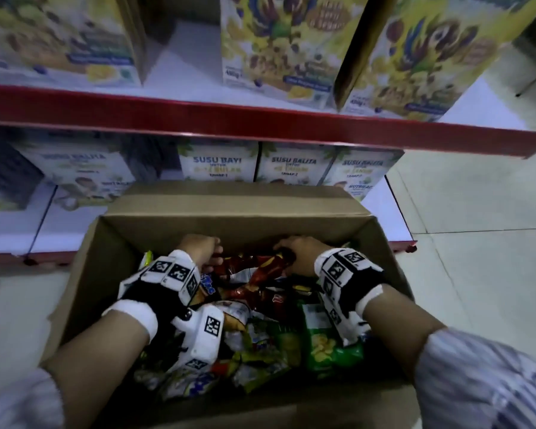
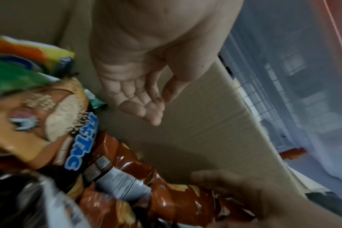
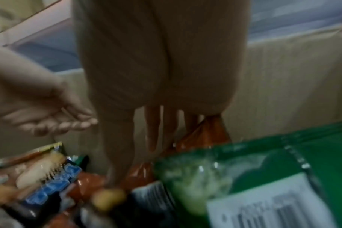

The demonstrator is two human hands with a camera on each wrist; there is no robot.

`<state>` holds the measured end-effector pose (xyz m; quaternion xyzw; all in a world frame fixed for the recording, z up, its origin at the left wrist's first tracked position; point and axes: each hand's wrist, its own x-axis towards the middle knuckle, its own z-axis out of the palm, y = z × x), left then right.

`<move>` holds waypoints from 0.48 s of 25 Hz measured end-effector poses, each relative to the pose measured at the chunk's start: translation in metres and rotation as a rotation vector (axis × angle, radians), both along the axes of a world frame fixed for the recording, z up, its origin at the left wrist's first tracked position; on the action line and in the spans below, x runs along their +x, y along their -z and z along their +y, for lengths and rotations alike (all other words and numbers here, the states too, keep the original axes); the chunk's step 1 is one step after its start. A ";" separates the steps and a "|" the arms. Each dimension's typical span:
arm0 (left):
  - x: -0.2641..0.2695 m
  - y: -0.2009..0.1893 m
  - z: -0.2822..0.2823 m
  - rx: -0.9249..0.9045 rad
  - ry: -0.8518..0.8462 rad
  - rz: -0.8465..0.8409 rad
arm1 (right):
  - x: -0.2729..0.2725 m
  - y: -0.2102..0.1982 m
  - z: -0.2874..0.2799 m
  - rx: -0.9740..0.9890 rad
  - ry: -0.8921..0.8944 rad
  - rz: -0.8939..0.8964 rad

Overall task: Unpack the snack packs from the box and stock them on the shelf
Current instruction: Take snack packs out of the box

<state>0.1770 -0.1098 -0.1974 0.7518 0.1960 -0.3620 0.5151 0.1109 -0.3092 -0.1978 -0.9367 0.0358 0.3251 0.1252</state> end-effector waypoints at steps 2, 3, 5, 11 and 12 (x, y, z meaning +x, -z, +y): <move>0.006 0.013 0.000 0.009 0.047 -0.046 | 0.003 0.016 -0.001 -0.153 -0.117 0.003; 0.007 0.019 0.001 0.009 0.077 -0.077 | 0.004 0.023 -0.001 -0.215 -0.154 -0.012; 0.011 0.020 0.003 0.011 0.145 -0.102 | 0.007 0.024 -0.001 -0.226 -0.124 -0.039; -0.002 -0.016 0.019 0.061 0.413 -0.147 | -0.003 -0.054 0.008 -0.101 -0.032 -0.238; -0.004 -0.030 0.022 0.041 0.442 -0.156 | -0.009 -0.081 0.008 -0.029 0.021 -0.311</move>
